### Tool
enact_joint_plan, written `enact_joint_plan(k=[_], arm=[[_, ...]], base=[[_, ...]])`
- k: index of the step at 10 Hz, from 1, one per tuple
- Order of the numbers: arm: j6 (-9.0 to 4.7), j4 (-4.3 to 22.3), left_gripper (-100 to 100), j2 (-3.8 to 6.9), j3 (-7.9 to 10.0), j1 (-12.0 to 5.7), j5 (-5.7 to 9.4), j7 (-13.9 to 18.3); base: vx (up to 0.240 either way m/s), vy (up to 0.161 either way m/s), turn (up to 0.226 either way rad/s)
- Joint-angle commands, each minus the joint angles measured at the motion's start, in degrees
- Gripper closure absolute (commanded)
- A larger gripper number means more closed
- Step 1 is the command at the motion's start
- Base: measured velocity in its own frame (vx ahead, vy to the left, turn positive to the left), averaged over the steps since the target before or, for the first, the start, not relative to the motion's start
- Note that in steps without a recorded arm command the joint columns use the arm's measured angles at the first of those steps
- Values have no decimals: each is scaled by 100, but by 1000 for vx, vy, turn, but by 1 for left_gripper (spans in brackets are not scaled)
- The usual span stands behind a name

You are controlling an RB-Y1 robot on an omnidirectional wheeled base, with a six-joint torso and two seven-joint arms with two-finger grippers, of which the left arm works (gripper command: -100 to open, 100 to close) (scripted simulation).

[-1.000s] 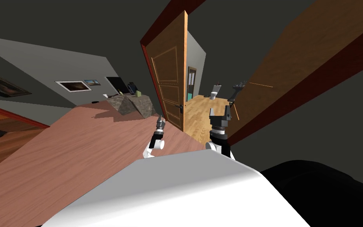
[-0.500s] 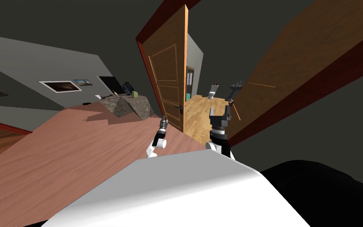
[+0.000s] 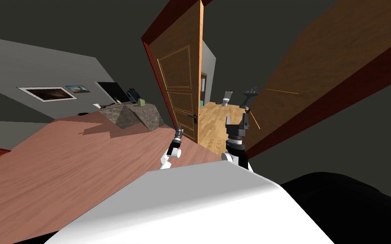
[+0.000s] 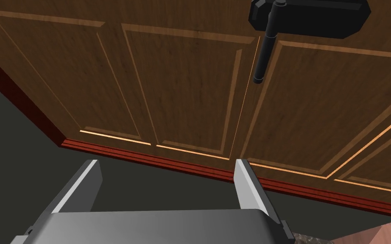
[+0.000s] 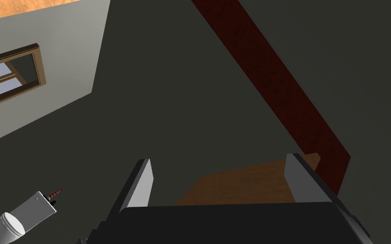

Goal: Push the door open

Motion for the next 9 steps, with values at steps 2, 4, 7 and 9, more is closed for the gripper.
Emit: enact_joint_plan(k=[2,4,7,9], arm=[[2,352,-100,-39,-113,-226,46,-27],[9,593,-100,-58,-200,-379,82,-43],[23,1050,-100,-114,-365,-668,150,-73],[33,1383,-100,-160,-485,-880,200,-95]], base=[[75,61,-56],[90,77,-93],[88,91,-90],[99,106,-112]])
